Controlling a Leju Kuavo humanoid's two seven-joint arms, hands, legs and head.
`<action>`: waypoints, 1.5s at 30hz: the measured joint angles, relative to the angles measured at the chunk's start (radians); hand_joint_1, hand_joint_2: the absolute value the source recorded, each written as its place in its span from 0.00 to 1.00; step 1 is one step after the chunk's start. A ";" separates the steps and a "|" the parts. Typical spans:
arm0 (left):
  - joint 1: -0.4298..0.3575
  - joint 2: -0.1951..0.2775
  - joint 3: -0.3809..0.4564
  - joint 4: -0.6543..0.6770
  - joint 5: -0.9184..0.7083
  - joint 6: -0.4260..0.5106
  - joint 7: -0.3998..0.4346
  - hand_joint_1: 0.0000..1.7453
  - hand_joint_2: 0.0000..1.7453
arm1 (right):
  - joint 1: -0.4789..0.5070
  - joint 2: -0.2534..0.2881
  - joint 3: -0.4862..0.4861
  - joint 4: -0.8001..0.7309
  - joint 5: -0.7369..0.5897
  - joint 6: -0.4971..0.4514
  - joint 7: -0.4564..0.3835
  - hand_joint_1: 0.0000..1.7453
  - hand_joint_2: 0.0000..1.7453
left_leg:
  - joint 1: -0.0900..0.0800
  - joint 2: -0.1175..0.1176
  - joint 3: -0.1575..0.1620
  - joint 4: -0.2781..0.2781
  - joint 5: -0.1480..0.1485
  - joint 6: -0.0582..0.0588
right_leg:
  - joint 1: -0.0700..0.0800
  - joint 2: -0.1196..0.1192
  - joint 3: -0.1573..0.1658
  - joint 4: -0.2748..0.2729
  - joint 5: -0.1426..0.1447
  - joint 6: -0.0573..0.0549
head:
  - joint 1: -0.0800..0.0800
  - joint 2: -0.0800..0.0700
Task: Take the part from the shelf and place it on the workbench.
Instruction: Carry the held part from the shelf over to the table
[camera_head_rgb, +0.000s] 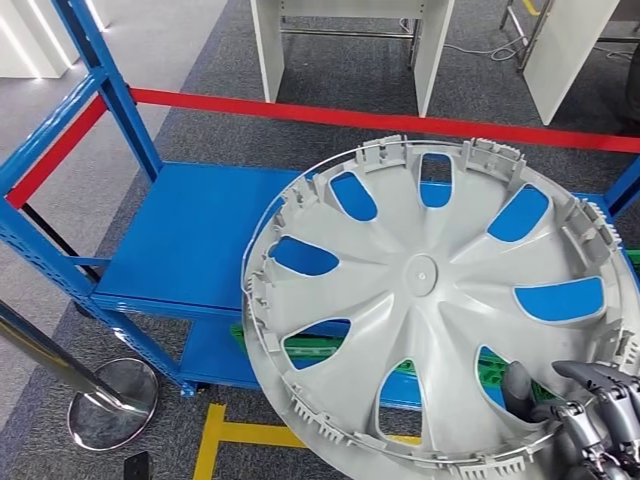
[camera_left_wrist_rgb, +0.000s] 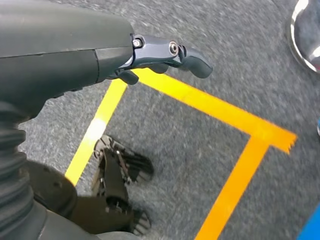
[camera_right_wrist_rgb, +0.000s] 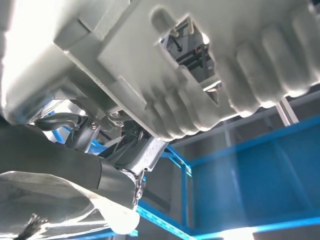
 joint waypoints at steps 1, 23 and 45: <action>-0.001 0.000 0.000 0.001 0.000 0.001 0.001 0.00 1.00 | 0.001 0.000 0.000 0.001 -0.001 0.000 0.000 1.00 1.00 | 0.003 0.002 -0.008 -0.005 0.011 0.005 | 0.000 0.001 -0.011 0.014 -0.020 0.005 | 0.001 0.000; 0.003 -0.006 0.005 0.002 -0.010 0.001 -0.010 0.00 1.00 | 0.003 0.000 0.003 0.016 -0.036 0.000 0.000 1.00 1.00 | 0.011 0.005 -0.195 0.315 -0.073 -0.048 | 0.001 -0.004 0.141 -0.055 -0.089 -0.040 | -0.003 0.000; 0.003 -0.008 0.006 0.005 -0.019 0.009 0.008 0.00 1.00 | -0.001 0.000 0.010 0.025 -0.043 0.000 0.000 1.00 1.00 | -0.002 0.004 -0.092 0.033 0.062 -0.008 | 0.010 0.006 0.103 -0.015 -0.088 -0.019 | 0.006 0.000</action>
